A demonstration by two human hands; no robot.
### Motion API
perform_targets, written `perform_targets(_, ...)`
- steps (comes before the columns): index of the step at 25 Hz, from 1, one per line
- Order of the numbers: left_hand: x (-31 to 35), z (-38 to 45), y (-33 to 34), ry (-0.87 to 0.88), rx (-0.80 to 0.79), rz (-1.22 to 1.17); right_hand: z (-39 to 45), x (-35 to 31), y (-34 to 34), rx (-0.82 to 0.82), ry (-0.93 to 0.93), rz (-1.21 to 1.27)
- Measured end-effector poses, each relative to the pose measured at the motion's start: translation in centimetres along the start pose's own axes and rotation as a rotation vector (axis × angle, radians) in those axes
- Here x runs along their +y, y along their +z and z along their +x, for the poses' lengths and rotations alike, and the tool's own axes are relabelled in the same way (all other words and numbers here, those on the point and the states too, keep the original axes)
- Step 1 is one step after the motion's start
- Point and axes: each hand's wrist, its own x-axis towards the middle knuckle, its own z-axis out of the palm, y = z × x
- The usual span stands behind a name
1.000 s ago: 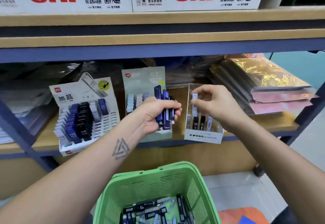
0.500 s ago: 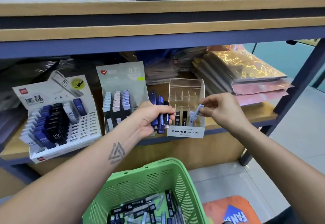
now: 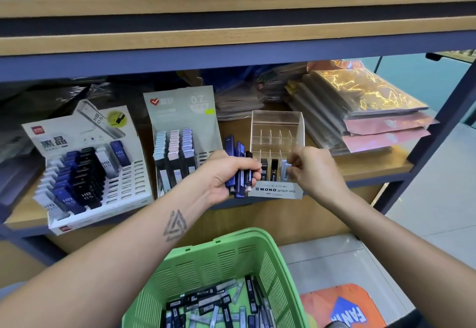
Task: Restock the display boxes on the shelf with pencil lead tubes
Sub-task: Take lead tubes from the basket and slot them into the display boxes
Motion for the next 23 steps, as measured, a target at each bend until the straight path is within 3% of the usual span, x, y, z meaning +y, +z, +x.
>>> perform_targets(10,0.0,-0.3,0.1,-0.031,-0.063,-0.084,-0.6,-1.1,-0.6,0.03,-0.03,-0.036)
perform_targets(13,0.0,-0.4,-0.1,-0.073,-0.044,-0.194,-0.8,-3.7,-1.3,-0.065,0.011,0.35)
perform_targets(16,0.1,-0.7,-0.4,-0.089,-0.045,-0.247,-1.0,-5.7,-1.8,-0.329,0.118,0.817)
perform_targets(19,0.2,-0.8,-0.9,-0.102,-0.023,-0.264,-1.2,-6.0,-2.1,-0.514,-0.007,0.701)
perform_targets(23,0.4,-1.4,-1.4,-0.128,-0.042,-0.306,-1.6,-6.9,-1.1,-0.479,-0.121,0.613)
